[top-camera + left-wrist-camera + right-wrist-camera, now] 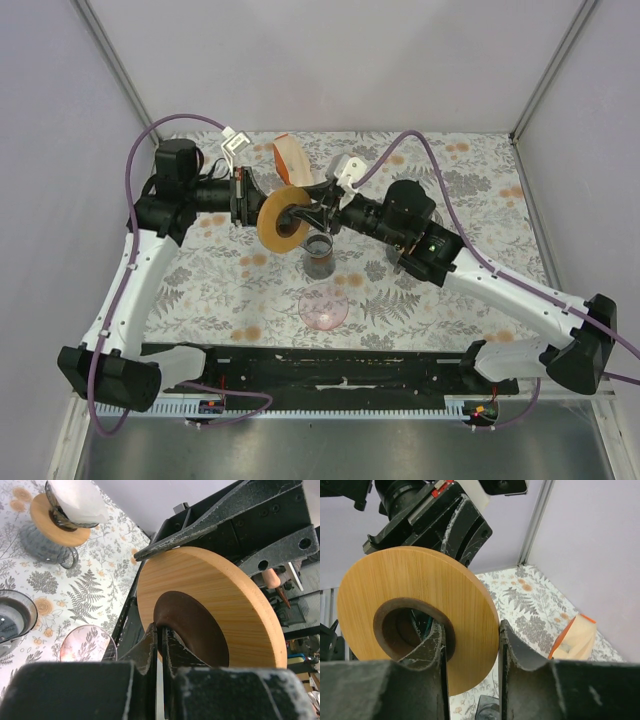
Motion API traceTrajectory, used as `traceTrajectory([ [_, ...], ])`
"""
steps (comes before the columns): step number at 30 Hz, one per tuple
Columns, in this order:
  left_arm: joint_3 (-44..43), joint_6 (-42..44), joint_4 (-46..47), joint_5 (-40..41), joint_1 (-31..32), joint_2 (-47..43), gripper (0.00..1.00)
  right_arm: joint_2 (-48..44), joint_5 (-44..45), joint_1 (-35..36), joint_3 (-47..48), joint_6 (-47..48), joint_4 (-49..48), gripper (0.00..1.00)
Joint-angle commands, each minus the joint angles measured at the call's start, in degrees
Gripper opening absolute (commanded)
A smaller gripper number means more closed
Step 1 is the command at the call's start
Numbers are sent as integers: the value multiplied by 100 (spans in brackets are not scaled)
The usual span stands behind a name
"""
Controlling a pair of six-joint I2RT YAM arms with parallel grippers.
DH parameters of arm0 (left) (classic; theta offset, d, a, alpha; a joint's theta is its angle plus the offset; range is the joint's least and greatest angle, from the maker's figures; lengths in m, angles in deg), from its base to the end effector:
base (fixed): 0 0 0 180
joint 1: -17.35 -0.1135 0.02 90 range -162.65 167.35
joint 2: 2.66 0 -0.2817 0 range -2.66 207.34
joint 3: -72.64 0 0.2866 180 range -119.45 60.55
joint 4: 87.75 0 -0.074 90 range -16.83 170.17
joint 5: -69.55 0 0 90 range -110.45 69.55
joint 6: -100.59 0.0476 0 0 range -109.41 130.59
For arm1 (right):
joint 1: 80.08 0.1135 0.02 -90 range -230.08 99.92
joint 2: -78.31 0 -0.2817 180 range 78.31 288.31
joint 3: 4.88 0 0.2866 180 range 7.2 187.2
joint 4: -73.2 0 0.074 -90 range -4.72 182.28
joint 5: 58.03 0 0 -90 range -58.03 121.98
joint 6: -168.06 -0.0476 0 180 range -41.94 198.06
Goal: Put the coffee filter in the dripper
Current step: Place the dripper holder onto the coffee server.
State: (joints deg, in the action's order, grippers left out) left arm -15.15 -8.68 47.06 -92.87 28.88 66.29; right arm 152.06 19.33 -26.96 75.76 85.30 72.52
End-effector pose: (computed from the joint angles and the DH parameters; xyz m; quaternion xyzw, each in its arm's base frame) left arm 0.2548 -0.0983 0.4297 0.2645 0.7050 -0.5969 0.2769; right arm 0.1988 0.2823 0.4342 -0.4008 0.5245 0.3582 0.6603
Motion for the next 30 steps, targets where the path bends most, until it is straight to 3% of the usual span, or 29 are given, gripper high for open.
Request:
traceTrajectory([
  [1,222,-191,313,-79,95,-136,2,139,51,67,361,-13,80,11],
  [3,249,-218,348,-18,86,-101,2,51,270,58,290,-13,237,1],
  [7,240,-174,366,263,-1,-4,3,-54,473,58,316,75,1000,0],
  [12,319,493,-91,1220,-282,127,41,-195,640,-117,176,23,1802,0],
  [18,267,1081,-424,2300,-441,215,68,-397,447,-776,-79,-338,2337,0],
  [23,310,1601,-601,3549,-722,374,72,-99,333,-1251,438,-233,3487,0],
  [30,548,1918,-382,4675,-854,233,72,1771,465,-1340,2809,242,6589,0],
])
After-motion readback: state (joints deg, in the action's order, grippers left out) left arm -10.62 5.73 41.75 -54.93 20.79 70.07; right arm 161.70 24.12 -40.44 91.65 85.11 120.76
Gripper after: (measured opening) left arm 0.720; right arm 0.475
